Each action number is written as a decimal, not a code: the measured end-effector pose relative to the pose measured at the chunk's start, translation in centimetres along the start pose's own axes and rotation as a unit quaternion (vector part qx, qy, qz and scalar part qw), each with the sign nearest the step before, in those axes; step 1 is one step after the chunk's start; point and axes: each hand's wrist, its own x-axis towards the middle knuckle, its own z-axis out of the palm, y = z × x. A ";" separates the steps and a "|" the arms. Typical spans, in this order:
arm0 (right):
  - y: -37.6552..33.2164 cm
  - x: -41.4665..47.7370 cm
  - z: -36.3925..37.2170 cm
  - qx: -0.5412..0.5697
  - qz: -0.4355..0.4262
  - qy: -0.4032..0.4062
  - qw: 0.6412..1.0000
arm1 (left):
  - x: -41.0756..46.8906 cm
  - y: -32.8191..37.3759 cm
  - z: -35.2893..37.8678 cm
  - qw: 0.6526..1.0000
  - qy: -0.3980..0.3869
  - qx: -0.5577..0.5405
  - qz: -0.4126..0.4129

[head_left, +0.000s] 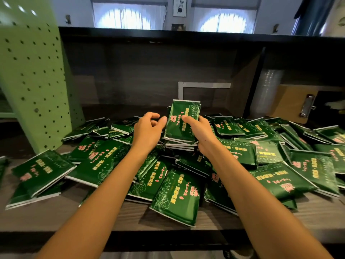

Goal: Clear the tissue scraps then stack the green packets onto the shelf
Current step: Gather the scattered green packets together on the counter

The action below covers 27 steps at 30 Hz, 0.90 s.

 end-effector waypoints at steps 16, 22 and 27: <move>-2.6 -5.1 6.1 -0.008 0.022 -0.067 0.998 | -1.5 -3.3 -10.8 0.917 -0.097 0.344 -0.177; -1.1 -5.8 6.6 -0.036 0.019 -0.034 0.999 | -3.3 -3.1 -10.9 0.935 -0.025 0.322 -0.145; -0.9 -5.9 5.8 -0.044 0.017 -0.012 0.999 | -2.9 -2.8 -10.5 0.966 0.076 0.222 -0.111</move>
